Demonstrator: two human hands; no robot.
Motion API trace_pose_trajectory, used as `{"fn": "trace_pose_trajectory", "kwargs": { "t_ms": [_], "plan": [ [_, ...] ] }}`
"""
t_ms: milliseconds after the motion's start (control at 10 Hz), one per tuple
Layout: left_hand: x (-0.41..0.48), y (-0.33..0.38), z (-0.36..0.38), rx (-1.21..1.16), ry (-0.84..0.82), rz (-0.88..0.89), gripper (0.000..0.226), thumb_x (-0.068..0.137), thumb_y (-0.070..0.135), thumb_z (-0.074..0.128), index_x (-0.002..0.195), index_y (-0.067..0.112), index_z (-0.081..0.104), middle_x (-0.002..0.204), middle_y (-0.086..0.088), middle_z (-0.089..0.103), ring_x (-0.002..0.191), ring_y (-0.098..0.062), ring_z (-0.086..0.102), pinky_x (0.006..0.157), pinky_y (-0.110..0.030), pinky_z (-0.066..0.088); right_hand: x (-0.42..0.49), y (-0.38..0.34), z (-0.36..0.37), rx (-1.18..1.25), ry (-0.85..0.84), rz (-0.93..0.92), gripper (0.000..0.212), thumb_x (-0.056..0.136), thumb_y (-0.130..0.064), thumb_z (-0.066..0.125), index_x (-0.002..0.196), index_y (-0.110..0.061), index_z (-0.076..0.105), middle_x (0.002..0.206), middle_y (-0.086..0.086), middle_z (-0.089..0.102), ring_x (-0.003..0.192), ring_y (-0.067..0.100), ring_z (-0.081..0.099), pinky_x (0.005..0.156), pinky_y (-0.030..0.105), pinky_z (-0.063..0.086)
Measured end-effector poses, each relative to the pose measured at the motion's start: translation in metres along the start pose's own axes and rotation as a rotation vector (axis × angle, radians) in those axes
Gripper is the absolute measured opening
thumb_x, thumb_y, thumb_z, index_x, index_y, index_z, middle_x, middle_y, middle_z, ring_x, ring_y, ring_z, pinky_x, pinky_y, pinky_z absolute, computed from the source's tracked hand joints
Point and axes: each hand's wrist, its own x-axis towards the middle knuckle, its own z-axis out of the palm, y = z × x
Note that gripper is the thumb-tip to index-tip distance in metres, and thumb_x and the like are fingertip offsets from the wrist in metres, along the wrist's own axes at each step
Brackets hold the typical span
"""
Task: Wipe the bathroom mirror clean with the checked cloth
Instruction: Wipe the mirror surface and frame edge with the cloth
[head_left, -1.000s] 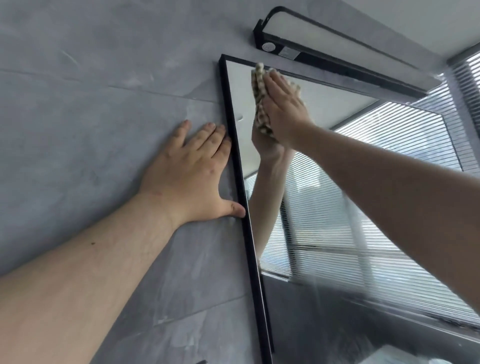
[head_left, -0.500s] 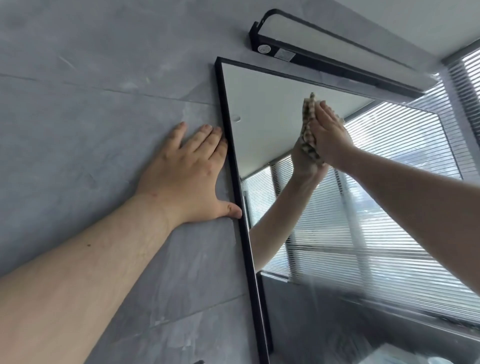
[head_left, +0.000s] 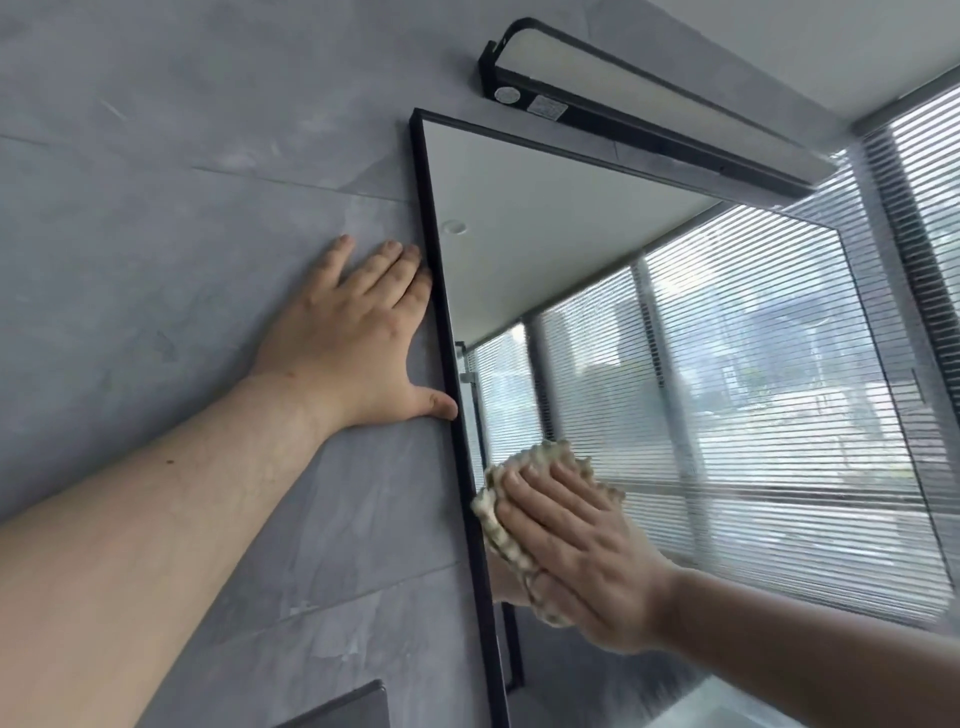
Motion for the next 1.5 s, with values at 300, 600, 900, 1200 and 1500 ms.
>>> {"fn": "trace_pose_trajectory", "kwargs": {
  "t_ms": [300,600,900,1200,1500],
  "plan": [
    [0.000,-0.001,0.001,-0.003,0.035,0.009,0.136,0.057,0.101,0.013,0.157,0.009,0.019,0.166,-0.010,0.017,0.154,-0.022,0.009,0.123,-0.051,0.005,0.037,0.086,-0.013,0.127,0.171,0.487,0.057,0.103,-0.034,0.025,0.155,-0.013,0.014,0.165,0.012,0.014,0.154,0.018,0.003,0.125,0.049,0.009],
    [-0.001,-0.001,-0.003,-0.020,0.052,0.021,0.135,0.059,0.102,0.018,0.155,0.008,0.022,0.165,-0.013,0.019,0.153,-0.024,0.012,0.124,-0.051,0.005,-0.004,0.016,0.003,0.157,-0.025,0.547,0.071,0.099,-0.047,0.018,0.158,-0.014,-0.004,0.166,0.006,-0.010,0.153,0.017,-0.012,0.125,0.042,-0.003],
    [-0.005,0.000,-0.005,-0.054,0.080,0.034,0.133,0.059,0.101,0.026,0.150,0.004,0.031,0.161,-0.017,0.027,0.151,-0.028,0.019,0.122,-0.053,0.011,-0.128,-0.126,0.064,0.243,0.029,0.670,0.063,0.106,-0.043,0.017,0.159,-0.012,0.001,0.167,0.011,0.003,0.153,0.033,0.008,0.122,0.051,0.011],
    [-0.021,0.018,-0.011,0.015,-0.100,0.061,0.144,0.056,0.105,0.006,0.156,0.001,0.010,0.166,-0.018,0.008,0.154,-0.031,0.001,0.122,-0.056,0.000,-0.068,-0.098,0.056,0.289,0.142,1.004,0.068,0.096,-0.044,0.021,0.155,-0.023,-0.005,0.166,-0.005,-0.009,0.153,0.010,-0.010,0.124,0.037,-0.004],
    [-0.038,0.042,-0.005,-0.046,-0.175,0.037,0.156,0.047,0.108,0.016,0.155,-0.004,-0.003,0.165,-0.023,-0.005,0.153,-0.036,-0.011,0.121,-0.055,-0.008,-0.134,-0.140,0.088,0.283,0.225,1.299,0.066,0.097,-0.039,0.021,0.157,-0.012,0.012,0.165,-0.018,-0.005,0.153,0.014,0.005,0.122,0.038,0.004]
  ]
}}
